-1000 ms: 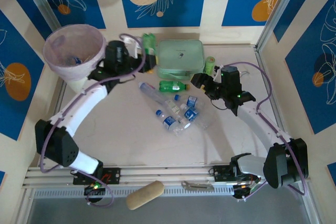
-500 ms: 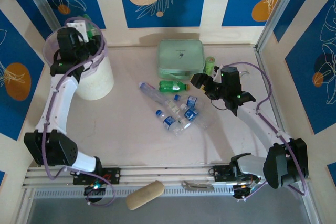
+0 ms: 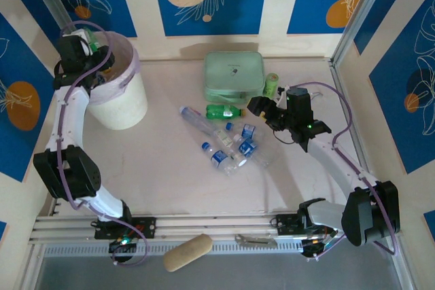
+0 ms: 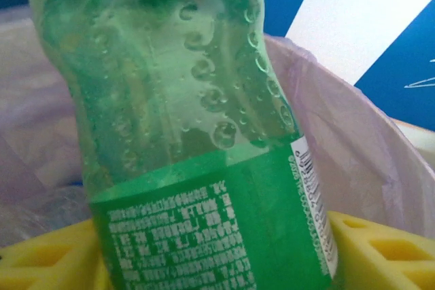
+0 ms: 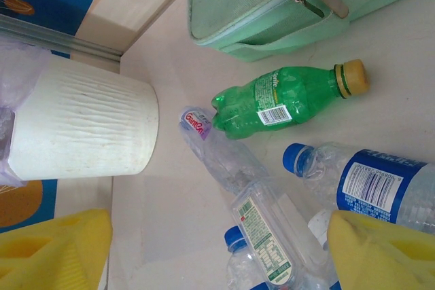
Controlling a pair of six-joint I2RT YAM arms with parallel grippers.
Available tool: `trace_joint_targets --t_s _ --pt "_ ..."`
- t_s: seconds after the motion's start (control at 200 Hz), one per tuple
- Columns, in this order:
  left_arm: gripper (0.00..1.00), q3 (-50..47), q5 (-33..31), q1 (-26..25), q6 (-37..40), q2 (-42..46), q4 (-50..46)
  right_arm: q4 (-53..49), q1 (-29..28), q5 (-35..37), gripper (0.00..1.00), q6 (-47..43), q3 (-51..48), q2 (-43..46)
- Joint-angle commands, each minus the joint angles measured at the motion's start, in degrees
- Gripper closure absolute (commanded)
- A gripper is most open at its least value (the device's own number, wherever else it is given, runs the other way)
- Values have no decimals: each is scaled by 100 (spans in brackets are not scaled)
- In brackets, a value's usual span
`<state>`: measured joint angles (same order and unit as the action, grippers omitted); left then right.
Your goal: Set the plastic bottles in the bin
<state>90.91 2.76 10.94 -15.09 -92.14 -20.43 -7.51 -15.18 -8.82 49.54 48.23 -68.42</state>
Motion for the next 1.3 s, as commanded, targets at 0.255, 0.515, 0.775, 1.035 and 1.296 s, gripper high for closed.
trace_joint_targets --t_s 0.255,0.515,0.775,1.035,1.296 --pt "1 119 434 5 -398 592 -51 -404 -49 63 16 -356 143 33" --pt "1 -1118 582 -764 -692 1777 587 -1438 -313 26 16 -1197 926 -679" --pt "1 -3055 580 -2101 -1380 2707 1488 -2742 -682 634 15 -2185 1684 -1390" --pt "1 -4235 472 -3262 -2177 2734 2228 -3850 -1002 2007 14 -3164 2314 -2246" --pt "1 -4585 482 -3821 -2569 2210 2936 -4190 -1074 2608 13 -4321 2993 -3228"
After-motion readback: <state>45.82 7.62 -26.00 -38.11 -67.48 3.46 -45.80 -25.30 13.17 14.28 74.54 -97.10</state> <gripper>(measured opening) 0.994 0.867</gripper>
